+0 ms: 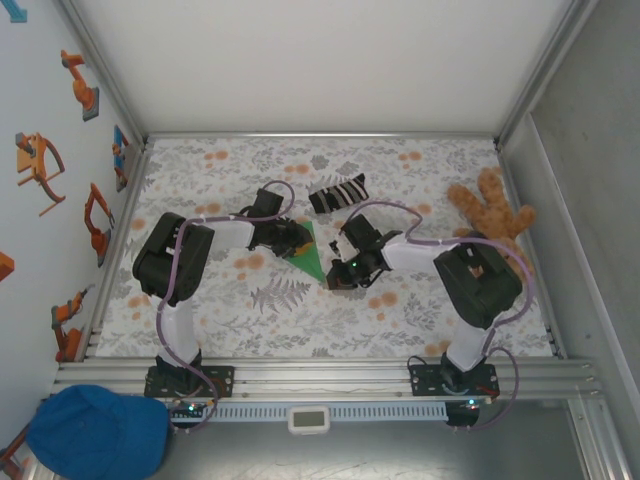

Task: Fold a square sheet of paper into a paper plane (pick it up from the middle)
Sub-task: Fourth fold the wing at the center of the table.

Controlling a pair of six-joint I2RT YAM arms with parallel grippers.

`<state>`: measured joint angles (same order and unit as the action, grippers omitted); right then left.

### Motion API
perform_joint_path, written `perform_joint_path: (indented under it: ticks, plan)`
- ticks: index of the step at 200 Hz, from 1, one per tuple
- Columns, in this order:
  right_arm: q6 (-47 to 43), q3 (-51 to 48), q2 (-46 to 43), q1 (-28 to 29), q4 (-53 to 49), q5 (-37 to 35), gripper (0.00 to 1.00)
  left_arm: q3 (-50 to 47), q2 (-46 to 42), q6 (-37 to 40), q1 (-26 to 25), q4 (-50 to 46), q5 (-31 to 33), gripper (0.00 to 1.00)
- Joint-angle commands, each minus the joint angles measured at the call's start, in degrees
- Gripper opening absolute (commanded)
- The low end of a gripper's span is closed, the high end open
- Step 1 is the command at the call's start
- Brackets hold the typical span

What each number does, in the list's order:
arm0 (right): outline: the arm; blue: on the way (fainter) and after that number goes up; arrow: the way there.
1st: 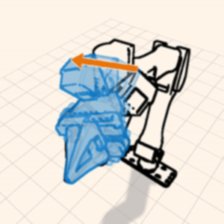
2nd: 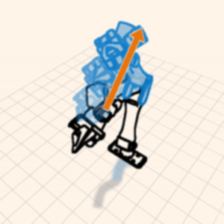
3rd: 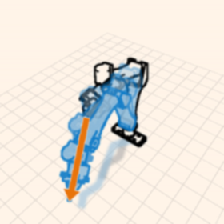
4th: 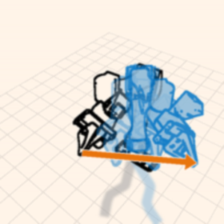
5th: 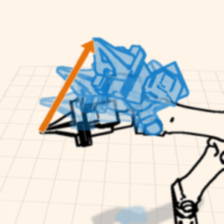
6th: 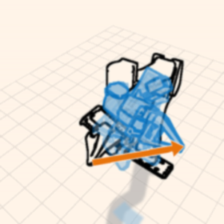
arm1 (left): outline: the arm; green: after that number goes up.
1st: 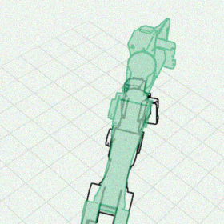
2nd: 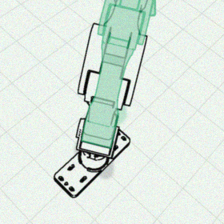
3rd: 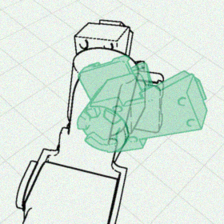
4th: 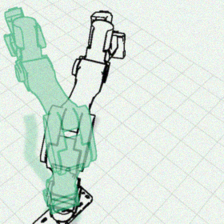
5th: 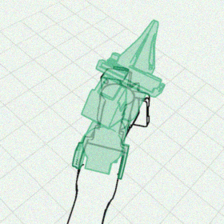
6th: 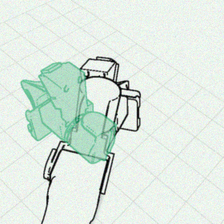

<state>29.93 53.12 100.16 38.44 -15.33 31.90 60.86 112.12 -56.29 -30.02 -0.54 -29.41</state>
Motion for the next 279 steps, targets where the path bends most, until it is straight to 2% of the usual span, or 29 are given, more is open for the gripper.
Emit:
perform_joint_path:
  ticks: [1, 74, 152, 182, 244, 279]
  plan:
    - [0.34, 1.43, -4.42, -0.12, 2.74, -0.94, 0.07, -2.77, 4.68, 0.73, 0.4, -10.47, 6.71, 0.24]
    - [3.93, 11.2, 7.67, 0.38, 8.07, -0.7, 0.02, -2.24, 5.34, 0.47, -0.2, -9.98, 6.16, 0.24]
    - [4.67, 10.34, 13.47, 0.5, 7.62, -1.25, 0.0, -2.29, 4.87, 0.23, -0.16, -10.39, 6.42, 0.22]
    - [3.16, 6.64, 12.43, 0.5, 5.34, -1.35, 0.0, -2.33, 4.93, 0.39, 0.12, -10.71, 7.08, 0.21]
    - [-3.48, -0.36, 4.29, 0.67, -4.49, 1.8, 0.0, -2.34, 5.46, 0.92, 0.73, -10.89, 6.91, 0.21]
    - [-5.72, -0.88, -1.76, -0.01, -4.5, 0.75, 0.0, -2.29, 5.13, 1.11, 0.58, -10.59, 6.32, 0.21]
